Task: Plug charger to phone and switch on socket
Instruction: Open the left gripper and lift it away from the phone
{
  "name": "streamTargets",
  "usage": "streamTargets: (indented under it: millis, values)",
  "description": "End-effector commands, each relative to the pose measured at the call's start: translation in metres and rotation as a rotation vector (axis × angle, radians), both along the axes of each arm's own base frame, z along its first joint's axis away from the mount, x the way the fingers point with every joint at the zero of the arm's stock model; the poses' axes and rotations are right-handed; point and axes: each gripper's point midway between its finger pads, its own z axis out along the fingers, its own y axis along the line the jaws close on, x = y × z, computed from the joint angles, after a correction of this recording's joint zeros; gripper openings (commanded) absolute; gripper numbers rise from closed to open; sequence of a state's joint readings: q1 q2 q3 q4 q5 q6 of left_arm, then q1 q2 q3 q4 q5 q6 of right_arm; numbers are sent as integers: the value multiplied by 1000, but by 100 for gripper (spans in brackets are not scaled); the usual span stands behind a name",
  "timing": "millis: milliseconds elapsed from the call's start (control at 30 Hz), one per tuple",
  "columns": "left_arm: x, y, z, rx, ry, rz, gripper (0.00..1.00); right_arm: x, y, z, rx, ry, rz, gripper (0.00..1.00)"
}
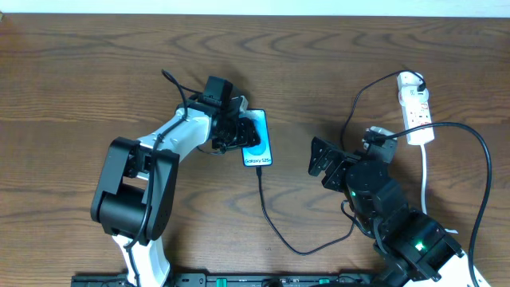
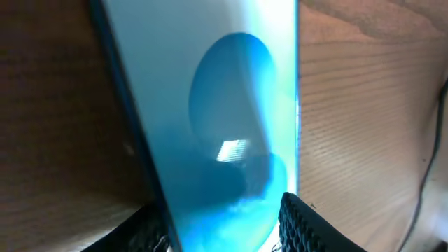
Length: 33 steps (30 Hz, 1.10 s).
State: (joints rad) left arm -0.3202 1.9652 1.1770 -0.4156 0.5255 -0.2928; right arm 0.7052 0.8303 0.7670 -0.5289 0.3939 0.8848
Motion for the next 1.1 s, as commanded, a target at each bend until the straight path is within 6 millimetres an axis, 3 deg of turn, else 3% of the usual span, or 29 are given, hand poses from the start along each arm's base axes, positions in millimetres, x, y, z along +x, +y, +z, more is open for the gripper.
streamTargets:
  millis: [0,267,400,533,700,767,933,1067]
  values:
    - [-15,47,-52,239,64,36,56,1,-5,2,0,-1,-28,99]
    - [-17,57,-55,290,88,89,59,1,-5,2,-1,0,-28,99]
    - [-15,61,-53,312,75,97,68,-1,-6,-1,-12,13,-28,99]
    - [-5,83,-29,413,6,134,71,-4,-9,-6,-30,33,-27,99]
    - [18,97,62,411,-236,221,72,-5,-11,-8,-42,41,-32,96]
    - [24,102,109,394,-364,266,72,-3,-15,-9,-57,35,-50,79]
    - [10,124,220,360,-656,391,72,1,-31,-17,-154,43,-120,2]
    - [-25,147,282,352,-810,482,72,7,-39,-30,-192,86,-162,1]
